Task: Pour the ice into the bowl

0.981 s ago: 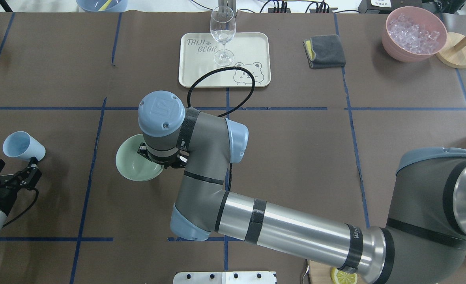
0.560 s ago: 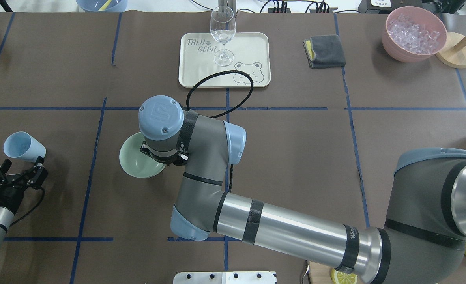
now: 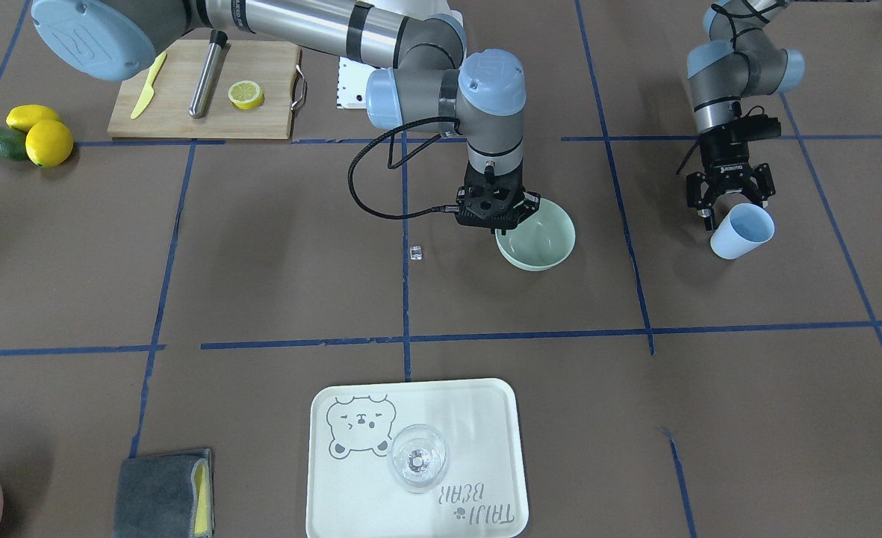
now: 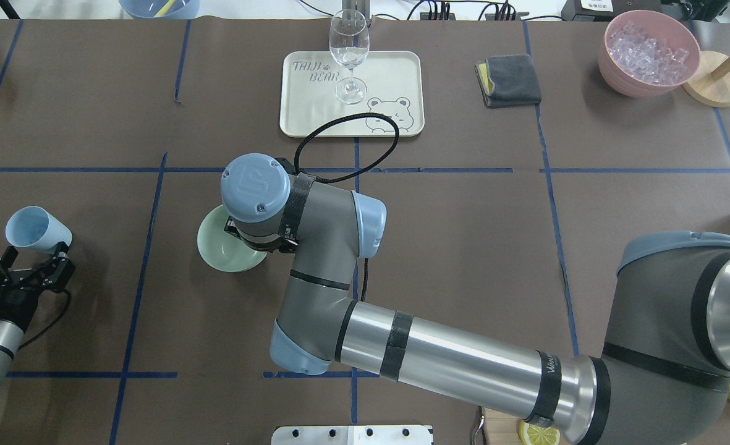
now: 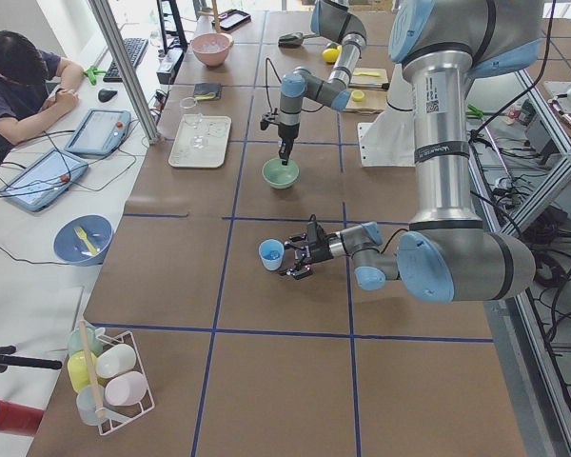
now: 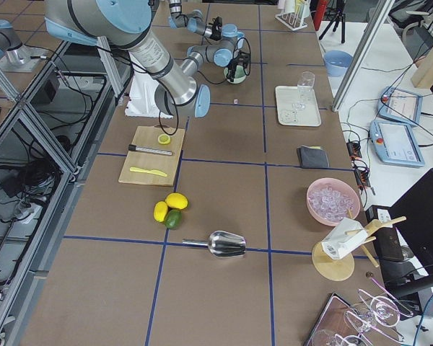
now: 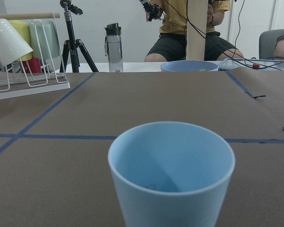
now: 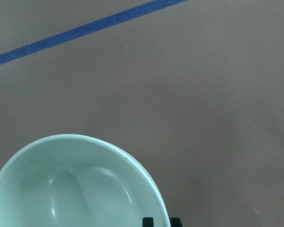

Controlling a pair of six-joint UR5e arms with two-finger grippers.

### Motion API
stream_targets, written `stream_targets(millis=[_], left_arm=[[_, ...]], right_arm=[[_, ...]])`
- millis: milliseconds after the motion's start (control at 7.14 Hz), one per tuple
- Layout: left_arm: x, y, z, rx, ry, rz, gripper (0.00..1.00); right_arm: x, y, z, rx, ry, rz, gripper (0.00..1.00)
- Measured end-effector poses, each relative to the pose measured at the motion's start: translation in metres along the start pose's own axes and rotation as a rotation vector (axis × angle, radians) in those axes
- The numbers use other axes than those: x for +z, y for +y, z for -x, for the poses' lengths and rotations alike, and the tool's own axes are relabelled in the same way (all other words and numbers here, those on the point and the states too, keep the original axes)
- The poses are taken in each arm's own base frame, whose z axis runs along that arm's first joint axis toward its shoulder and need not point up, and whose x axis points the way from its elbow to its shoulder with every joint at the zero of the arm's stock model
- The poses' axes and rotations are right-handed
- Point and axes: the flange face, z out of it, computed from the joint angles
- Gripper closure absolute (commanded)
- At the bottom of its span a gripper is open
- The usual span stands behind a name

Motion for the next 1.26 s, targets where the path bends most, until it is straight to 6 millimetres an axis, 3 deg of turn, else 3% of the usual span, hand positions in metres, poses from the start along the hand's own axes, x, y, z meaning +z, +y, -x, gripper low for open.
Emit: stream_targets(millis=[420, 560, 700, 840, 981, 1121, 1261], left_arm=[[0.024, -0.004, -0.012, -0.006, -0.028, -0.039, 0.00], [0.031, -0.011, -0.013, 0.001, -0.038, -0.054, 0.05], [0.035, -0.016, -0.012, 0.006, -0.046, -0.064, 0.26], [0.037, -0.017, -0.013, 0.009, -0.050, -0.067, 0.88], [0.038, -0.017, -0.017, 0.007, -0.049, -0.069, 1.00], [0.040, -0.023, -0.027, 0.018, -0.041, -0.074, 1.00], [0.038, -0.046, -0.044, 0.051, -0.010, -0.089, 1.00]], right_arm=[[0.000, -0.002, 0.002, -0.001, -0.009, -0.010, 0.00], [-0.002, -0.002, 0.004, -0.001, -0.012, -0.011, 0.00], [-0.003, -0.003, 0.004, 0.000, -0.015, -0.012, 0.00], [-0.005, -0.005, 0.005, 0.001, -0.017, -0.013, 0.00], [-0.008, -0.007, 0.005, 0.004, -0.020, -0.015, 0.00], [-0.012, -0.012, 0.005, 0.007, -0.026, -0.017, 0.00], [-0.019, -0.016, 0.007, 0.010, -0.037, -0.017, 0.00]])
